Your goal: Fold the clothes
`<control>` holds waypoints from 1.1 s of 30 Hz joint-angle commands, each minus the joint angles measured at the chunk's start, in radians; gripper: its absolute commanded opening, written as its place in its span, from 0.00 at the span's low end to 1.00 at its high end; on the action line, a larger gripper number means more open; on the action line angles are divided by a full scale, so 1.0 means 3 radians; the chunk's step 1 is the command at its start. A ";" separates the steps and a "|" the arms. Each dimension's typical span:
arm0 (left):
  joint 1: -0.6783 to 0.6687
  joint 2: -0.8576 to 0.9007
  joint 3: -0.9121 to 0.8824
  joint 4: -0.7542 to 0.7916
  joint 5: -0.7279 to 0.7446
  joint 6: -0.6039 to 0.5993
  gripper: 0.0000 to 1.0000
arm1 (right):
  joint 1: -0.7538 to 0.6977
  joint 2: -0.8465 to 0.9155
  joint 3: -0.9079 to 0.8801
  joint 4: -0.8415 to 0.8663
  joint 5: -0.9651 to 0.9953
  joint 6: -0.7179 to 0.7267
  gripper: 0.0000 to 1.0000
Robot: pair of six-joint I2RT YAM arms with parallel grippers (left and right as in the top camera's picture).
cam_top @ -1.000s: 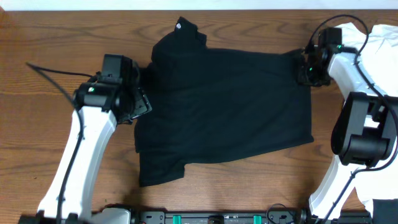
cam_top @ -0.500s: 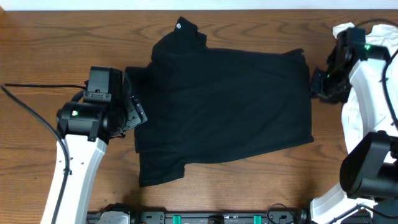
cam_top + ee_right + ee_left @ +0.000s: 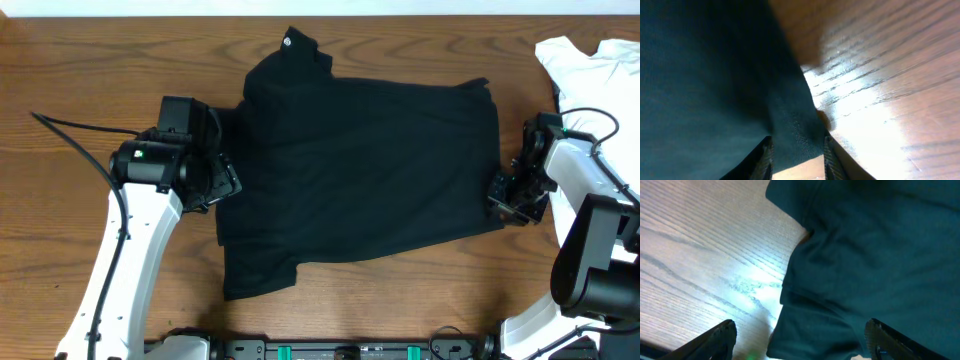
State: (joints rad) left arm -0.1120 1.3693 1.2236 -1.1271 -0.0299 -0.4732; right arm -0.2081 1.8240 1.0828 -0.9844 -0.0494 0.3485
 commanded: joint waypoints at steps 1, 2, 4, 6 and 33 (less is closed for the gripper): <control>0.0001 0.0052 0.0029 -0.0033 -0.0028 0.0017 0.84 | -0.0020 -0.0015 -0.0168 0.0074 0.0017 0.0046 0.34; 0.0001 0.0056 0.0029 -0.0036 -0.0028 0.0017 0.84 | -0.0031 -0.0015 -0.0206 0.0094 -0.0001 0.0045 0.34; 0.0001 0.0057 0.0029 -0.0041 -0.0028 0.0017 0.84 | -0.0062 -0.0015 -0.0240 0.0098 -0.0027 0.0015 0.35; 0.0001 0.0057 0.0029 -0.0038 -0.0028 0.0017 0.84 | -0.0084 -0.0015 -0.0258 0.0106 -0.0038 -0.0020 0.36; 0.0001 0.0057 0.0029 -0.0015 -0.0028 0.0017 0.84 | -0.0137 -0.0417 0.0081 -0.0122 -0.0127 -0.0043 0.01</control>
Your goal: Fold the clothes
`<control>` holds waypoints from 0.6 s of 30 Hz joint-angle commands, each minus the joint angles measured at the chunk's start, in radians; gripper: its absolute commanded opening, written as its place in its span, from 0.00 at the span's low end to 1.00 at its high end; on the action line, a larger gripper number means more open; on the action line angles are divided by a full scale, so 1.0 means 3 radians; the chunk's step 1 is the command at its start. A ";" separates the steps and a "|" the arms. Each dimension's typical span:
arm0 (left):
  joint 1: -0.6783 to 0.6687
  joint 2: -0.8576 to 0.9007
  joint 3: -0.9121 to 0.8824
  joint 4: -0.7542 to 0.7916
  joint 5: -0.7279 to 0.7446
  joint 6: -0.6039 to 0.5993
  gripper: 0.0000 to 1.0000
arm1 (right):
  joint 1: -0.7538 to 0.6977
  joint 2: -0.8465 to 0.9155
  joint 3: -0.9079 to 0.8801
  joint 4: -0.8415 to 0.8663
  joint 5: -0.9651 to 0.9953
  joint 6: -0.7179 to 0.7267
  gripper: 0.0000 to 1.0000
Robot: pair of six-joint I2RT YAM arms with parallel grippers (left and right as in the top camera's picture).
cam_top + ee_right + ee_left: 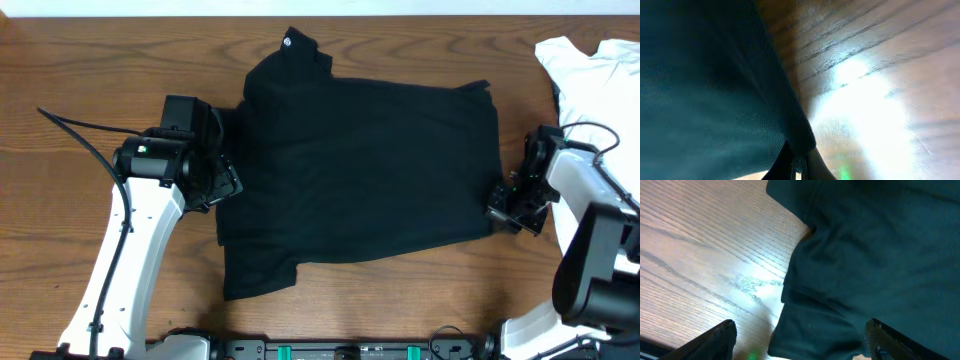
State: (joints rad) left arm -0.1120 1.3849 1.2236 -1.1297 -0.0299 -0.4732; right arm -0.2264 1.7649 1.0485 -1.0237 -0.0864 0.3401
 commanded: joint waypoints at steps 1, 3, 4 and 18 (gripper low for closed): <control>0.0001 0.0004 0.0029 -0.0005 -0.0028 0.0015 0.84 | -0.0076 -0.0258 0.0239 0.0014 -0.0014 -0.0014 0.02; 0.0001 0.0004 0.0029 -0.0013 -0.0028 0.0017 0.84 | -0.0070 -0.0287 0.0299 0.0057 -0.0112 -0.0014 0.03; 0.0001 0.0004 0.0029 -0.0023 -0.0028 0.0017 0.84 | -0.0064 -0.0287 0.0309 0.0078 -0.0169 -0.0014 0.03; -0.0001 0.0004 0.0029 -0.0047 -0.0028 0.0017 0.84 | 0.0308 -0.0258 0.0306 0.0626 -0.0323 0.0102 0.08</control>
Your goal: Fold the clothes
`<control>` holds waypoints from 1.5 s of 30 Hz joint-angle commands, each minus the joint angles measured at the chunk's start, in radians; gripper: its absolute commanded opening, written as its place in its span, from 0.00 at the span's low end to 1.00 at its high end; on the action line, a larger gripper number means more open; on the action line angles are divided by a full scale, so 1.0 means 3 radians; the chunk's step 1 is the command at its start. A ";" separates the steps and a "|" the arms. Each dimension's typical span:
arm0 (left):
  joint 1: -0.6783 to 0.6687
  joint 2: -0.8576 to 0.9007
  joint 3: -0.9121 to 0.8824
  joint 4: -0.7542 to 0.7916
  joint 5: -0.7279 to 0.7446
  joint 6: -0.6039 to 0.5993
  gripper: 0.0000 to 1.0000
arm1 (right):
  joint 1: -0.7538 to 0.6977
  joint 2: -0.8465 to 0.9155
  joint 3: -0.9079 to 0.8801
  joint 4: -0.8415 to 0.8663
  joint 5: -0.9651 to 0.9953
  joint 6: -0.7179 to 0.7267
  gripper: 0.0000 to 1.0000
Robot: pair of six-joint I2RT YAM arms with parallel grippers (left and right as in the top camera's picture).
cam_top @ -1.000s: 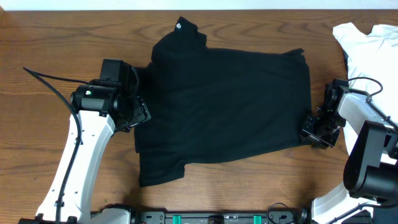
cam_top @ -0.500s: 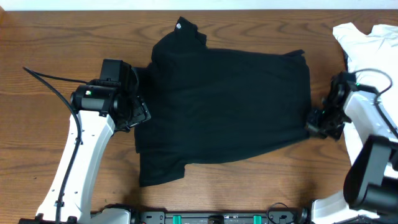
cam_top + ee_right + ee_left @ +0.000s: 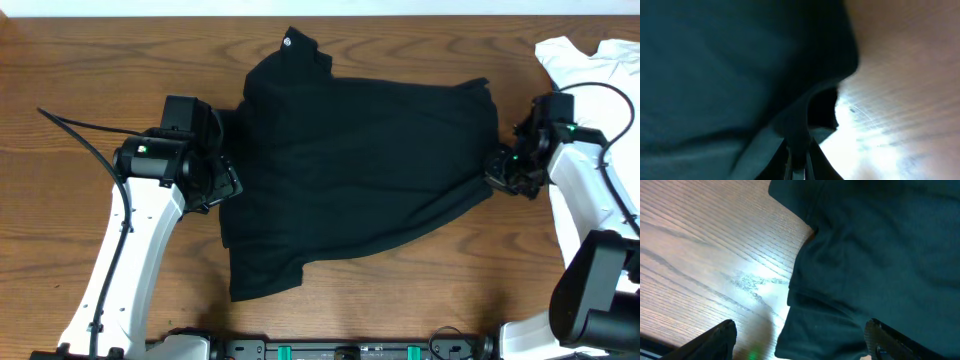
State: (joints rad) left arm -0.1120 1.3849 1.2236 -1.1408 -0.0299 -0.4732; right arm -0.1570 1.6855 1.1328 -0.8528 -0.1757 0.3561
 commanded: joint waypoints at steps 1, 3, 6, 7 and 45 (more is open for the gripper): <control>-0.0001 0.0004 0.0029 -0.0009 -0.0028 0.0017 0.84 | 0.0102 0.0006 0.0025 0.0092 -0.0025 0.0048 0.08; -0.0001 0.0004 0.0029 -0.0010 -0.0028 0.0017 0.84 | 0.0159 0.0006 0.0019 0.0175 -0.0025 0.0048 0.08; -0.0001 0.0004 0.0029 -0.0011 -0.0028 0.0018 0.84 | 0.0226 0.0006 -0.0014 0.0345 -0.0017 0.0048 0.10; -0.0001 0.0004 0.0029 -0.0010 -0.0028 0.0018 0.84 | 0.0243 0.0006 -0.0024 0.0399 -0.0015 0.0047 0.11; -0.0001 0.0005 0.0027 0.0057 -0.0028 0.0140 0.84 | -0.0310 -0.0158 -0.1078 0.1086 -0.0109 -0.0193 0.42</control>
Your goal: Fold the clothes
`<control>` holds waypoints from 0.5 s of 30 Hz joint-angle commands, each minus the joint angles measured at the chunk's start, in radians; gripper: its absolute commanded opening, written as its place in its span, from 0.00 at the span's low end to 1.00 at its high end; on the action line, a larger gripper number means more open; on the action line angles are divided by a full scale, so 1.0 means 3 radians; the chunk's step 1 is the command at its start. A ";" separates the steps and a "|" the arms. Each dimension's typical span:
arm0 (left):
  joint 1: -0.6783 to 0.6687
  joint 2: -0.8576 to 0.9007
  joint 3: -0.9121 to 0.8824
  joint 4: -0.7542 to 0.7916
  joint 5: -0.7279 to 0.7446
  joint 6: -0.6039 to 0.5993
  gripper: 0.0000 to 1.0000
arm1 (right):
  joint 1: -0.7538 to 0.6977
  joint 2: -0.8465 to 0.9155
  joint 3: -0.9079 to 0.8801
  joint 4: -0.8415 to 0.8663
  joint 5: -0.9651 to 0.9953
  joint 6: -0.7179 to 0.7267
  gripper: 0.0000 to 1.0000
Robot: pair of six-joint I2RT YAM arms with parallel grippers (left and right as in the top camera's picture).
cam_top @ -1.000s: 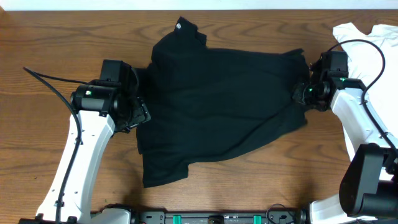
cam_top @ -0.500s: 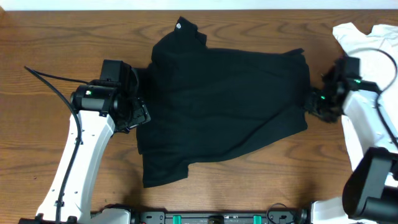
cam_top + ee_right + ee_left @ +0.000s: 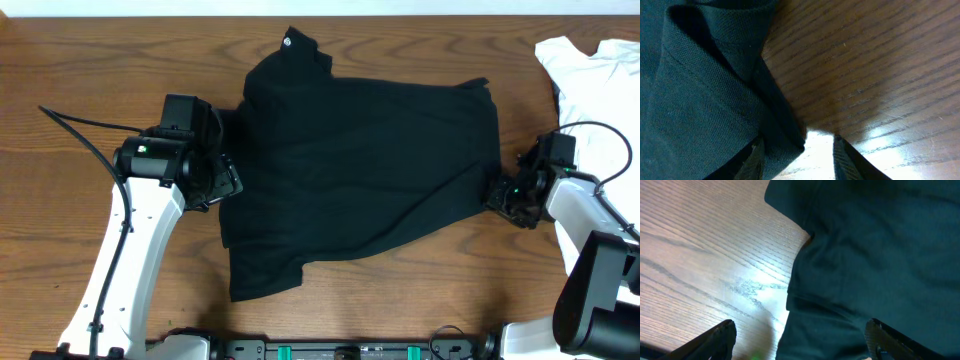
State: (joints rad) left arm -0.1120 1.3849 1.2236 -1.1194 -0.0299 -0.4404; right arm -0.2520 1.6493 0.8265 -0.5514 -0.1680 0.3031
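Note:
A black shirt lies spread on the wooden table, collar at the back. My left gripper sits at the shirt's left edge. In the left wrist view it is wide open, with the cloth edge running between its fingers. My right gripper is at the shirt's right front corner. In the right wrist view it is open, with the doubled-over hem lying between the fingers, against the left one.
A white garment is bunched at the back right corner, close behind the right arm. A black cable trails left from the left arm. The shirt's sleeve reaches toward the front edge.
My right gripper was shut on the shirt's right hem, farther back. It is now nearer the front and open, with the hem let go onto the table. The left gripper is unchanged.
My right gripper first stood open around the right front hem, then was shut on it. It then held the hem farther back, and the shirt's front edge became slanted. Now it is open with the corner doubled over. The left gripper stayed open throughout.

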 commanded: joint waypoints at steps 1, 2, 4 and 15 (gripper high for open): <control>-0.0001 0.0005 0.0027 -0.0014 -0.0028 0.0029 0.84 | 0.0008 -0.0037 -0.0064 0.0097 -0.0195 -0.0017 0.40; -0.0001 0.0005 0.0027 -0.0014 -0.0028 0.0031 0.84 | 0.0009 -0.0037 -0.0064 0.0111 -0.0258 -0.0017 0.37; -0.0001 0.0005 0.0027 -0.0014 -0.0028 0.0031 0.84 | 0.0013 -0.0037 -0.0064 0.0128 -0.0317 -0.0018 0.33; -0.0001 0.0005 0.0027 -0.0018 -0.0028 0.0031 0.84 | 0.0013 -0.0095 0.0181 -0.0100 -0.0417 -0.0014 0.01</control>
State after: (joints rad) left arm -0.1120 1.3849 1.2236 -1.1202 -0.0299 -0.4404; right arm -0.2520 1.6463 0.8268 -0.5629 -0.2592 0.3027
